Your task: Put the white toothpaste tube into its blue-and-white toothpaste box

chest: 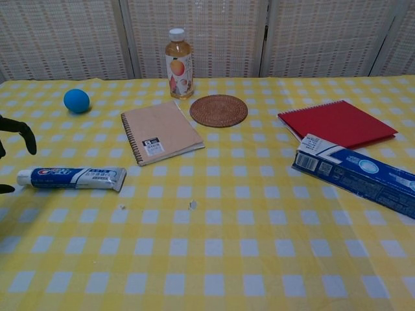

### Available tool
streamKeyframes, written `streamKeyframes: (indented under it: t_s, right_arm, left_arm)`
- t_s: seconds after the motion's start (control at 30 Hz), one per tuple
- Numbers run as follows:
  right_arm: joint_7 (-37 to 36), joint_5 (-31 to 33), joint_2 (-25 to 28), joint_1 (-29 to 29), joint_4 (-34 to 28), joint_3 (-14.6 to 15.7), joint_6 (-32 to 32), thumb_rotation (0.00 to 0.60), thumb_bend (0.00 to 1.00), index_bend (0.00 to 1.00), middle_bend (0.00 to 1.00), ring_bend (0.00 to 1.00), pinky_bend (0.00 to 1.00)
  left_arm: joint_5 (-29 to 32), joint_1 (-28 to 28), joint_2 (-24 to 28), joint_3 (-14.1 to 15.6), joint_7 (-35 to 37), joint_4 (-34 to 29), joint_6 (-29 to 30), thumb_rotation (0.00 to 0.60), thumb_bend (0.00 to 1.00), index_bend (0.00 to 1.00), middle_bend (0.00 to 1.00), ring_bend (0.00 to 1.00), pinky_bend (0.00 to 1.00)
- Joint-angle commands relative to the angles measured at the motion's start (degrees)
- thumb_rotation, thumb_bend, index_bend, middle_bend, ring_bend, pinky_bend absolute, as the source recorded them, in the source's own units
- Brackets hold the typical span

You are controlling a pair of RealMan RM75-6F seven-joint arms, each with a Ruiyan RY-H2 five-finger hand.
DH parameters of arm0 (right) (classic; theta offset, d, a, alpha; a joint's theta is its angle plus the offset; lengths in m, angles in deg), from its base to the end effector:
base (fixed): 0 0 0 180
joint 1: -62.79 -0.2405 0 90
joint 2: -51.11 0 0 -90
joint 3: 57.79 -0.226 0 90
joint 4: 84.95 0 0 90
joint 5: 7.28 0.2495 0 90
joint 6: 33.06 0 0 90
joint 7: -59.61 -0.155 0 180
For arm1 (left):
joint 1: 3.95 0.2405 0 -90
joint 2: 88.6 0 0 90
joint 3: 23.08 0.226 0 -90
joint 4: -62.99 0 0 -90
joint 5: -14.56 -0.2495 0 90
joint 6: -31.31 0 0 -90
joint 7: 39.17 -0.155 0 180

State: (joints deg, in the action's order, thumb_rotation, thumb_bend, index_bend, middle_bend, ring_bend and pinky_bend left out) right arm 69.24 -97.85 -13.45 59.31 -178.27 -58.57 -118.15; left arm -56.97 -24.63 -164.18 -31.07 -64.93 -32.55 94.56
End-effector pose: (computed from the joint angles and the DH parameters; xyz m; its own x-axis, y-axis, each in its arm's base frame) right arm -0.2905 -0.1759 0.0955 0.5293 -0.0372 0.8476 -0.8473 -0.0742 0.5259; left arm -0.2247 0.2716 0.0088 0.5355 0.2276 0.8133 0.8443 -0.1688 -0.5086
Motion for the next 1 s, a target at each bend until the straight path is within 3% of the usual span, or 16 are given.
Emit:
streamKeyframes:
  t_s: [0.03, 0.47, 1.0]
  right_arm:
    - [0.45, 0.65, -0.25, -0.31, 0.15, -0.21, 0.72, 0.600, 0.31, 0.00, 0.00, 0.00, 0.00]
    - [2.43, 3.28, -1.26, -1.05, 1.09, -0.95, 2.63, 0.600, 0.31, 0.00, 0.00, 0.00, 0.00]
    - [2.65, 5.36, -1.41, -1.56, 1.65, -1.55, 3.80, 0.600, 0.31, 0.00, 0.00, 0.00, 0.00]
  left_arm:
    - [2.67, -2.44, -2.00, -0.96, 1.42, 3.47, -2.60, 0.600, 0.20, 0.45, 1.00, 1.00, 1.00]
    - [5.16, -7.42, -9.76, -1.68, 8.04, 18.45, -8.03, 0.600, 0.21, 0.49, 1.00, 1.00, 1.00]
    - [6.48, -10.98, -14.58, -2.14, 11.56, 23.36, -10.60, 0.600, 0.25, 0.48, 1.00, 1.00, 1.00]
